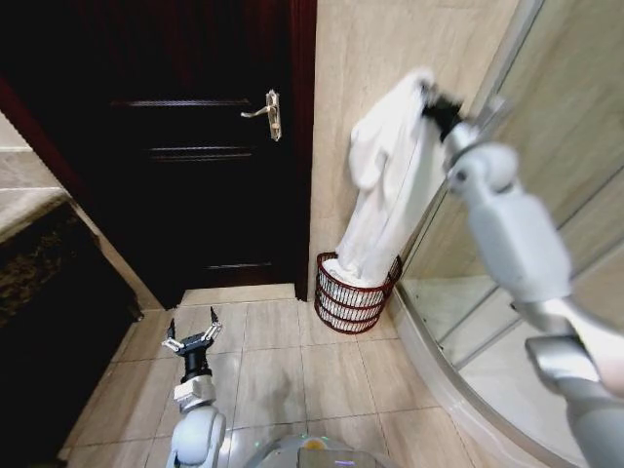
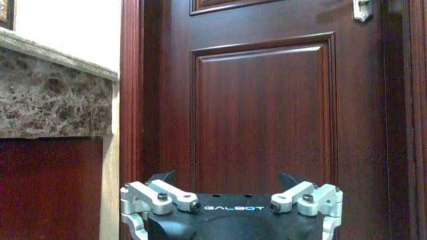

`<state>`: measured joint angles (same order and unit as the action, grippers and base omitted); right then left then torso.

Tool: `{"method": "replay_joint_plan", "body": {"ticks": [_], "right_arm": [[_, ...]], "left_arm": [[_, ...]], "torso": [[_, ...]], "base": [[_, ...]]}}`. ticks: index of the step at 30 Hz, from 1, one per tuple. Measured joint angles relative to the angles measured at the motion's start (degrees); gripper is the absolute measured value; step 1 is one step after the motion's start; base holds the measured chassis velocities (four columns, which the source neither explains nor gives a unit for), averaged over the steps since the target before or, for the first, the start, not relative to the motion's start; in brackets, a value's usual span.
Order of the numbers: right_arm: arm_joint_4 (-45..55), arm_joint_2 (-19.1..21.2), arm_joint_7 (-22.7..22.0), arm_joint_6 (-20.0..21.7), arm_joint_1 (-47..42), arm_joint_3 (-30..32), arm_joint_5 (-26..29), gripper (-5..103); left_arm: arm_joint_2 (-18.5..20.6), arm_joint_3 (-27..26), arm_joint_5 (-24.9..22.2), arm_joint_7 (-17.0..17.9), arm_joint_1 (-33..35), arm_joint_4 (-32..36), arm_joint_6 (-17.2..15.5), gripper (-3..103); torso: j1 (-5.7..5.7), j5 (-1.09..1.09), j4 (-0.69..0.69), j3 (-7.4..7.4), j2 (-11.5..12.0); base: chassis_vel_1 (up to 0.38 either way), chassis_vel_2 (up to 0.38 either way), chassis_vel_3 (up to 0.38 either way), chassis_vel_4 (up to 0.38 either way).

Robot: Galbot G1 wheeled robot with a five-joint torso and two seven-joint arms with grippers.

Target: Discard the used towel into the hamper.

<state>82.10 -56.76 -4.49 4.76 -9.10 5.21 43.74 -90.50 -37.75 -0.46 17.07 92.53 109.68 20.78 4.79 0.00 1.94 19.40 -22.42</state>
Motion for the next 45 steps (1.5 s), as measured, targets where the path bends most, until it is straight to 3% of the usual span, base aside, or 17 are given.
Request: {"method": "replay_joint_plan", "body": {"ticks": [11, 14, 22, 30, 34, 40, 41, 45], "right_arm": [[0.3, -3.72, 0.98, -5.95, -10.73, 2.17, -3.69, 3], [0.96, -4.01, 1.73, -7.01, -17.57, 4.41, -4.71, 3], [2.07, -5.01, 2.06, -7.47, -25.29, 6.02, -5.03, 3], [1.78, -6.25, 1.7, -4.68, -31.6, 6.52, -5.79, 3], [3.31, -5.94, 1.3, -0.29, -34.63, 7.47, -4.99, 3], [7.78, -4.11, -1.22, 11.21, -38.45, 9.18, -1.02, 3], [7.78, -4.11, -1.22, 11.21, -38.45, 9.18, -1.02, 3], [10.03, -2.15, -4.01, 20.92, -39.39, 10.84, 2.89, 3]], "left_arm": [[0.39, -0.35, -0.06, -0.01, 0.09, -0.15, 0.91, 100], [0.7, -0.48, -0.21, 0.03, 0.24, -0.3, 1.33, 100], [0.44, 0.1, 0.16, 0.03, -0.02, -0.76, 1.55, 100], [0.41, -0.22, 0.25, 0.04, 0.64, -0.23, 2.21, 100], [0.22, -0.56, 0.35, 0.06, 1.06, 0.25, 2.36, 100], [-0.86, -0.46, 0.68, -0.05, 1.2, 2.5, 0.84, 100], [-0.86, -0.46, 0.68, -0.05, 1.2, 2.5, 0.84, 100], [-0.93, -0.53, 0.66, -0.15, 1.81, 2.41, 1.38, 100]], "torso": [[0.0, -0.02, 0.02, -0.01, 0.0], [0.0, 0.03, -0.01, -0.01, 0.0], [0.0, -0.02, 0.0, -0.01, 0.0], [0.0, 0.0, 0.02, -0.01, 0.0], [0.0, 0.0, 0.01, -0.01, 0.0], [-0.01, 0.0, 0.0, -0.01, -0.01], [-0.01, 0.0, 0.0, -0.01, -0.01], [-0.01, 0.01, 0.0, -0.01, -0.01]], "base": [[0.0, 0.0, 0.0, 0.0], [0.0, 0.0, 0.0, 0.0], [0.0, 0.0, 0.0, 0.0], [0.0, 0.0, 0.0, 0.0], [0.0, 0.0, 0.0, 0.0], [0.0, 0.0, 0.0, 0.0], [0.0, 0.0, 0.0, 0.0], [0.0, 0.0, 0.0, 0.0]]}}
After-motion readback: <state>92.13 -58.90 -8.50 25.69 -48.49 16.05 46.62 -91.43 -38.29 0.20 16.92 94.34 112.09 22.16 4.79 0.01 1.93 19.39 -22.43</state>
